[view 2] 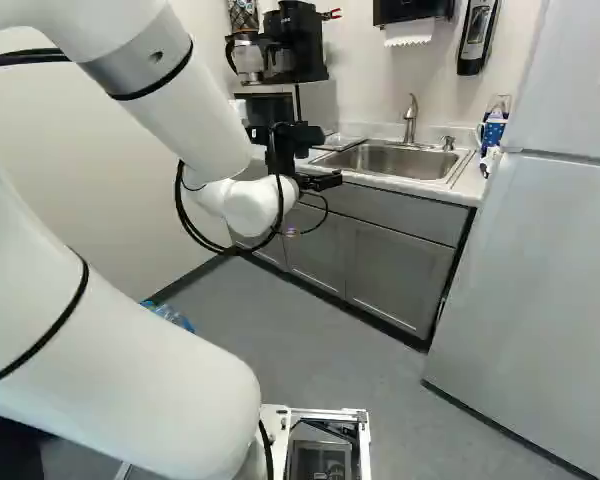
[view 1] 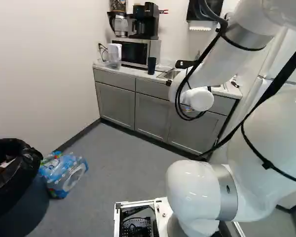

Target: Rinse the cup and place it in the tray

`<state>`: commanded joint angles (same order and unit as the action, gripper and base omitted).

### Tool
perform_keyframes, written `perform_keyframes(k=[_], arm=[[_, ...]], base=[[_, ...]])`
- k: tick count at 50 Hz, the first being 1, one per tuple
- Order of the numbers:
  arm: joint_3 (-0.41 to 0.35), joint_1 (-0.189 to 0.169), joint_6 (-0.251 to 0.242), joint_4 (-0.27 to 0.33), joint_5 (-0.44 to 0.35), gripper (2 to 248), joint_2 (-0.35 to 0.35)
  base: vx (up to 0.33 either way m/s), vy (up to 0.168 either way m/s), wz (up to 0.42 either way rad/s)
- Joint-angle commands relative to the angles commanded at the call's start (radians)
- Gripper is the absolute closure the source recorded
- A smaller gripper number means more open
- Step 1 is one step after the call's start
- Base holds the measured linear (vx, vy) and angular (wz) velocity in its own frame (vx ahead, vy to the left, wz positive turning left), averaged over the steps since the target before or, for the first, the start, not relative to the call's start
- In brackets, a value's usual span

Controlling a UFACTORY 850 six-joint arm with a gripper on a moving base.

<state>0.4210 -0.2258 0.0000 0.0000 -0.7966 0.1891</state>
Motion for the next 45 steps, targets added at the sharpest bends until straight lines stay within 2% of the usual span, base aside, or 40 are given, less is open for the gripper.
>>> perform_keyframes(k=[45], arm=[[0.104,-0.080,0.000,0.000,0.145,3,-0.002]], base=[[0.000,0.000,0.000]])
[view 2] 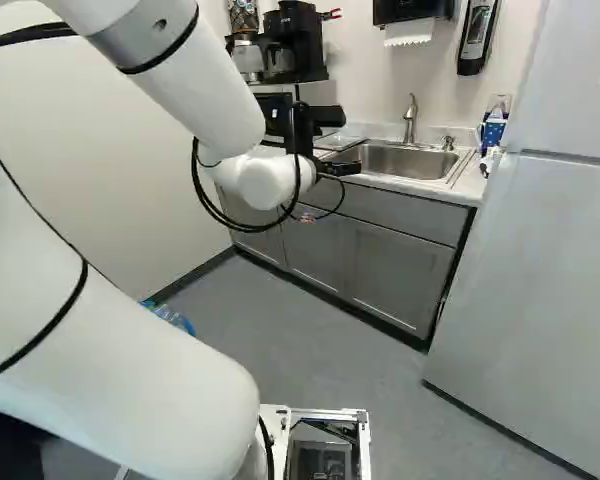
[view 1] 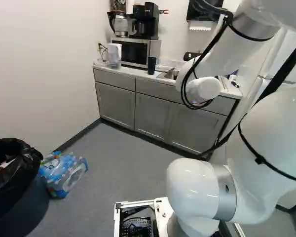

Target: Rinse the cup and place it in the tray

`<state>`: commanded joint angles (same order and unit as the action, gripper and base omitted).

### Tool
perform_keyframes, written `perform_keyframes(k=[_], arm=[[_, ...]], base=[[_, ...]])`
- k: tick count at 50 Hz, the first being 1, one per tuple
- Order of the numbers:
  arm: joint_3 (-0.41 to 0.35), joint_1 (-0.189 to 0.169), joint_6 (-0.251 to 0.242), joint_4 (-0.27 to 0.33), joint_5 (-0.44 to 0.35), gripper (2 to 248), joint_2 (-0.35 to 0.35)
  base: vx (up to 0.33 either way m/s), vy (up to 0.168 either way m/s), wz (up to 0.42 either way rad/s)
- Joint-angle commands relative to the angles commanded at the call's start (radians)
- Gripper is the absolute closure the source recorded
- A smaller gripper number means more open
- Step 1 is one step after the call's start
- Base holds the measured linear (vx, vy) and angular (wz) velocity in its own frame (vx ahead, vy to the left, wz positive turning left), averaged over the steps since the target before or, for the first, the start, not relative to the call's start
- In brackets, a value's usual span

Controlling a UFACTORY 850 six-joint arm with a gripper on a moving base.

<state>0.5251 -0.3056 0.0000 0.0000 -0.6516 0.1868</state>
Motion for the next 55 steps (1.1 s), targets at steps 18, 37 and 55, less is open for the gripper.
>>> perform_keyframes(k=[18,37,55], arm=[[0.031,-0.008,0.000,0.000,0.054,3,0.010],[0.079,-0.009,0.000,0.000,0.094,3,0.003],[0.128,-0.009,0.000,0.000,0.130,3,-0.008]], base=[[0.000,0.000,0.000],[0.000,0.000,0.000],[0.000,0.000,0.000]])
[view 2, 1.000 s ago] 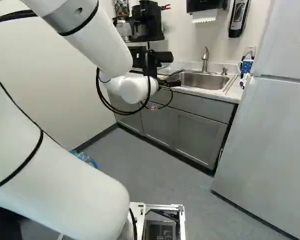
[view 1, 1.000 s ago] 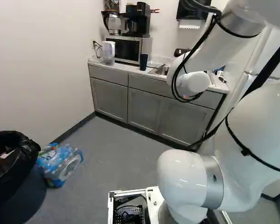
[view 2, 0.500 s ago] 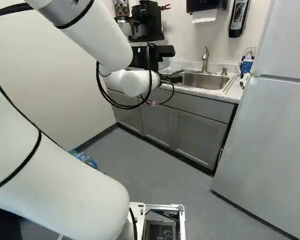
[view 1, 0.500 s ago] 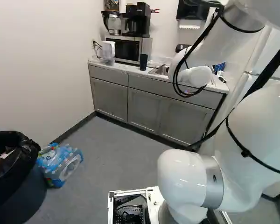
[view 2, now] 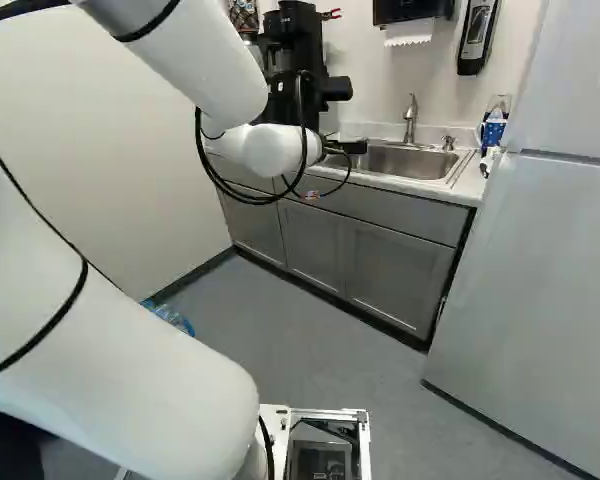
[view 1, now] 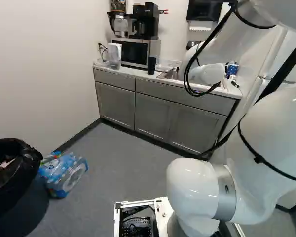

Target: Rinse the cup and place it in the tray

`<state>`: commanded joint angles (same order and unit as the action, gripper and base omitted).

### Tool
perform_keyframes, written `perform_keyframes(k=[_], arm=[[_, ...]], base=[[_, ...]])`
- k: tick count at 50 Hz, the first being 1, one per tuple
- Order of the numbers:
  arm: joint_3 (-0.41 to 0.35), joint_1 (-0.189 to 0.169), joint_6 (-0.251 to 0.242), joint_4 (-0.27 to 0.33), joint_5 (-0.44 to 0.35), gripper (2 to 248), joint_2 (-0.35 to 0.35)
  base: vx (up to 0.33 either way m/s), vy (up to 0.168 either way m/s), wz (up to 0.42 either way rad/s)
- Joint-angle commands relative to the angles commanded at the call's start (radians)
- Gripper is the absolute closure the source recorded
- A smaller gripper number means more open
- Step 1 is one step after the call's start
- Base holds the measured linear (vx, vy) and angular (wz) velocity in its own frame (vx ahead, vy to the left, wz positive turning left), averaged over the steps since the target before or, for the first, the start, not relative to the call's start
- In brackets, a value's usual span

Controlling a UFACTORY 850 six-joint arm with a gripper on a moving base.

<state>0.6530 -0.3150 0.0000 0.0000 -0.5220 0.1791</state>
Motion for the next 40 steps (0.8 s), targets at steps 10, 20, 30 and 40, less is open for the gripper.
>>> perform_keyframes(k=[10,20,30,40], arm=[[0.025,-0.002,0.000,0.000,0.020,3,-0.004],[0.051,-0.007,0.000,0.000,0.040,3,-0.008],[0.077,-0.011,0.000,0.000,0.061,3,-0.014],[0.104,-0.016,0.000,0.000,0.081,3,-0.020]], base=[[0.000,0.000,0.000],[0.000,0.000,0.000],[0.000,0.000,0.000],[0.000,0.000,0.000]])
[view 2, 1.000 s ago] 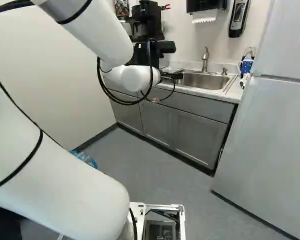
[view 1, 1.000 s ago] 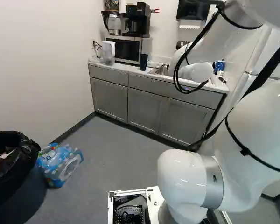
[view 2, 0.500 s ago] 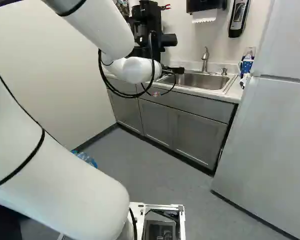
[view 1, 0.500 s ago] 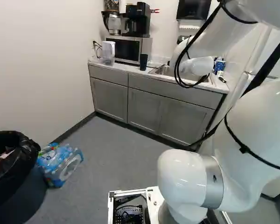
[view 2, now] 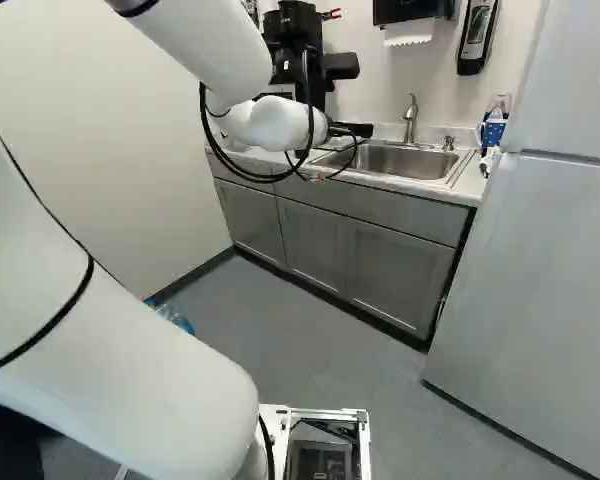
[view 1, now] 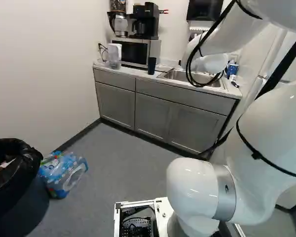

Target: Rinse the cup and place it in the tray

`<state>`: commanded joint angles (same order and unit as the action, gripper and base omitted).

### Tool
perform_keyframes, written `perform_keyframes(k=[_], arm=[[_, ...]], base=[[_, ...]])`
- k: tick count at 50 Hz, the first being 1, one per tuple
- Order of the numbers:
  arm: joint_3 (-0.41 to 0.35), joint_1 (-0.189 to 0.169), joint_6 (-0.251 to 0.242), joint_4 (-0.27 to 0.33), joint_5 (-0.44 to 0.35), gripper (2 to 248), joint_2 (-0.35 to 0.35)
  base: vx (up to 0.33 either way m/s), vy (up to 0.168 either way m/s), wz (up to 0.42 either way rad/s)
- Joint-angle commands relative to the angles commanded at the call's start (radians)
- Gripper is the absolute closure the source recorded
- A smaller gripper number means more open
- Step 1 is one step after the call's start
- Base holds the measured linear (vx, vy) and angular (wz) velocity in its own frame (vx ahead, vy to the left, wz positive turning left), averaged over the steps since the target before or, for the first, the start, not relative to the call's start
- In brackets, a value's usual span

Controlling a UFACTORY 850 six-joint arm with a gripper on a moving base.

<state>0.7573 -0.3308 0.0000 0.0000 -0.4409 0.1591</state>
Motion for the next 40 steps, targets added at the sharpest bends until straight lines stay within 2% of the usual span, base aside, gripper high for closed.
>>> perform_keyframes(k=[40], arm=[[0.110,-0.017,0.000,0.000,0.080,3,-0.028]], base=[[0.000,0.000,0.000]])
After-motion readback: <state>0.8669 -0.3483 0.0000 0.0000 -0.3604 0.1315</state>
